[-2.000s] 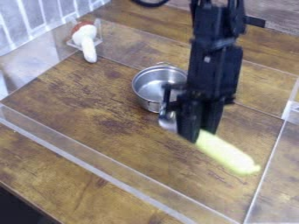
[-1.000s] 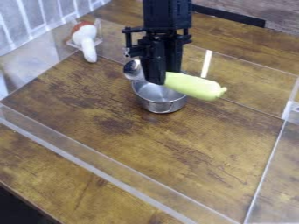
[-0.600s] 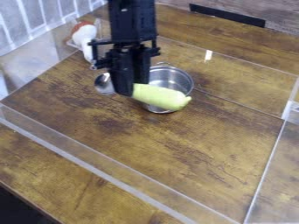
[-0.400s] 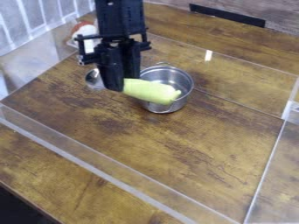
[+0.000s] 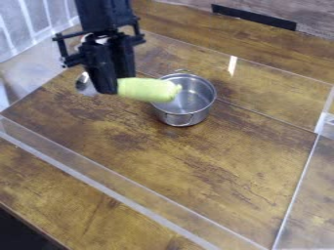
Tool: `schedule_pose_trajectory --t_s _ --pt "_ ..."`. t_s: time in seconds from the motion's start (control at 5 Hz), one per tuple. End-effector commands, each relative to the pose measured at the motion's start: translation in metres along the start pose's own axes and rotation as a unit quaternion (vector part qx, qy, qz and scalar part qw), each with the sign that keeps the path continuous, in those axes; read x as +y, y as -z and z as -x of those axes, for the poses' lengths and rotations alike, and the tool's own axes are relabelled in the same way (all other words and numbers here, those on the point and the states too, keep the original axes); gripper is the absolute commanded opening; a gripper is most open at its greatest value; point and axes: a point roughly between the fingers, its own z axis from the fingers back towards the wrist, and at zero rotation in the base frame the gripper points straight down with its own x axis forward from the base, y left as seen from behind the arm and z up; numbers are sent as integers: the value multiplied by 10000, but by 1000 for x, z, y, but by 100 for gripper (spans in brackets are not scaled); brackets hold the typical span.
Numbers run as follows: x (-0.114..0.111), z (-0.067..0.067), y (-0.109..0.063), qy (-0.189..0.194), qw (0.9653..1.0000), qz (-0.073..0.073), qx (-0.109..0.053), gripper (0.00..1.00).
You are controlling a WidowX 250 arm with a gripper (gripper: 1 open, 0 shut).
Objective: Move the green spoon to the left
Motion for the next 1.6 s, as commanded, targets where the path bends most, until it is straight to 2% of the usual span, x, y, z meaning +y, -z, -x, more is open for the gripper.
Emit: schedule_pose_trajectory --t_s 0.0,0.4,0.6,0.8,1.0,1.2,1.4 --pt "-4 10 -15 -476 9972 -562 -125 0" --pt "2 12 7 -1040 9917 -572 -502 0" --pt "5 15 7 -717 9955 -393 -471 100" --pt "9 15 2 -341 9982 -254 -434 0" --pt "3 23 5 -478 9975 -284 -440 100" --pt "-1 32 9 -622 9966 -308 -448 100" --pt "3 35 7 -384 9979 -267 -451 100"
